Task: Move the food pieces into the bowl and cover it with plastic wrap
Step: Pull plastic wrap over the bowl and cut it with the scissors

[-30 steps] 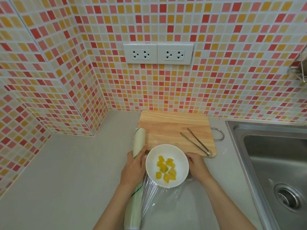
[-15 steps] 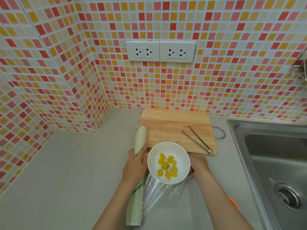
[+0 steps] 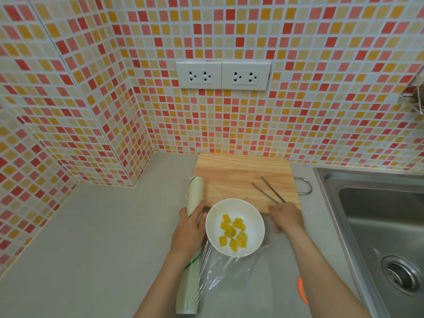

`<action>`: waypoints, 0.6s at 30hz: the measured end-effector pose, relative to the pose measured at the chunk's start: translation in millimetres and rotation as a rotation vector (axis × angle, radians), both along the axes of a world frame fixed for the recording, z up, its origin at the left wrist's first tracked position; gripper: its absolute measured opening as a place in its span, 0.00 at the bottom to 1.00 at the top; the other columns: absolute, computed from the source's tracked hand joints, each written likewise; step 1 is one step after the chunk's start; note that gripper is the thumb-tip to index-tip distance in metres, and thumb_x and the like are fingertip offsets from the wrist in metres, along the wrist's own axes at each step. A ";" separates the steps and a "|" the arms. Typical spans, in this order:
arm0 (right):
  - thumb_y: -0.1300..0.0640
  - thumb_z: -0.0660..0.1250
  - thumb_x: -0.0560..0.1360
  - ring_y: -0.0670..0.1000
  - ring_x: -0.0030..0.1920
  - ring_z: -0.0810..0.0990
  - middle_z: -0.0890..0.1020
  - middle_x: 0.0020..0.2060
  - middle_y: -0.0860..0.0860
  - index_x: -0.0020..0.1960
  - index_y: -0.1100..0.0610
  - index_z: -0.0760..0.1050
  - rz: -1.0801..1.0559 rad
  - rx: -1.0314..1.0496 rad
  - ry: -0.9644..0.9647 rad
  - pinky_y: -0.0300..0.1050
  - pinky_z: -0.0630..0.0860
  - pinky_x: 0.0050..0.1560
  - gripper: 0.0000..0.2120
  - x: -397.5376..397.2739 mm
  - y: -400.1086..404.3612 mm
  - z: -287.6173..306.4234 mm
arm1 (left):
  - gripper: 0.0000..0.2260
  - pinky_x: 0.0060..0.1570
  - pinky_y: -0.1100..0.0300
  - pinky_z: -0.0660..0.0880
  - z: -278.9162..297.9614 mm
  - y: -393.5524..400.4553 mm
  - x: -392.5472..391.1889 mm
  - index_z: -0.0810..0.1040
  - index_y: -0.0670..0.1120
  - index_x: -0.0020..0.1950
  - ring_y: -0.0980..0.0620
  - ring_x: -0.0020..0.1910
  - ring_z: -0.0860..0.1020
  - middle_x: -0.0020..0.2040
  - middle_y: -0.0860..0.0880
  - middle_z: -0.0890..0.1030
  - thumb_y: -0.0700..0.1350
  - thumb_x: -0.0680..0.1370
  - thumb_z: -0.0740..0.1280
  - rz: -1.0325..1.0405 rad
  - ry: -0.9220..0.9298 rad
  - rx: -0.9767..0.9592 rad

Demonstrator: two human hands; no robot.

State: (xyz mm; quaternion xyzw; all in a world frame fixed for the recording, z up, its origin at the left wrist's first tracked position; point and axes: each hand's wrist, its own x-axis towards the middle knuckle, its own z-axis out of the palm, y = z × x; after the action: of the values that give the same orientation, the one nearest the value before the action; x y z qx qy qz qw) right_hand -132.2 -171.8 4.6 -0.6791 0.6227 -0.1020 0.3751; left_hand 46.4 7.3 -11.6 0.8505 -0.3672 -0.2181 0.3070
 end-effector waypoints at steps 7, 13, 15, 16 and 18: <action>0.56 0.50 0.82 0.49 0.57 0.78 0.80 0.55 0.55 0.64 0.61 0.72 0.422 0.116 -0.640 0.38 0.70 0.60 0.18 38.2 17.5 34.8 | 0.18 0.49 0.55 0.72 2.1 0.3 -3.4 0.58 0.69 0.70 0.47 0.49 0.77 0.65 0.50 0.63 0.59 0.79 0.51 0.029 -0.020 0.010; 0.53 0.49 0.82 0.55 0.59 0.78 0.83 0.52 0.54 0.58 0.56 0.76 0.364 0.139 -0.568 0.54 0.68 0.67 0.18 47.8 18.7 13.0 | 0.19 0.53 0.51 0.74 3.9 -0.7 -7.2 0.58 0.69 0.70 0.45 0.54 0.76 0.65 0.51 0.63 0.59 0.79 0.48 0.083 -0.061 0.041; 0.51 0.49 0.82 0.53 0.59 0.77 0.83 0.54 0.51 0.50 0.49 0.79 0.329 0.131 -0.538 0.51 0.68 0.67 0.18 48.2 19.5 8.4 | 0.18 0.54 0.50 0.73 4.0 -0.8 -8.5 0.58 0.70 0.70 0.45 0.55 0.76 0.65 0.51 0.63 0.59 0.79 0.48 0.093 -0.073 0.038; 0.51 0.49 0.82 0.53 0.59 0.77 0.83 0.54 0.51 0.48 0.48 0.79 0.310 0.134 -0.534 0.51 0.68 0.67 0.18 47.9 20.6 6.7 | 0.18 0.54 0.50 0.73 4.4 -0.7 -8.7 0.58 0.69 0.70 0.44 0.55 0.76 0.65 0.50 0.63 0.59 0.79 0.49 0.096 -0.077 0.037; 0.50 0.50 0.82 0.55 0.58 0.78 0.83 0.54 0.54 0.52 0.50 0.78 0.261 0.180 -0.576 0.52 0.70 0.65 0.18 46.3 22.2 3.7 | 0.18 0.54 0.50 0.73 5.8 -0.9 -9.3 0.59 0.68 0.70 0.44 0.54 0.76 0.65 0.50 0.64 0.58 0.79 0.49 0.100 -0.081 0.040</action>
State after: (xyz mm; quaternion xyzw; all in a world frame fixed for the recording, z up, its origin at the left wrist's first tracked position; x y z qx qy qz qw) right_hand -86.0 -149.6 8.3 -0.6607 0.4050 -0.1857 0.6041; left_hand 37.1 6.3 -5.8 0.8819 -0.3319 -0.1753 0.2853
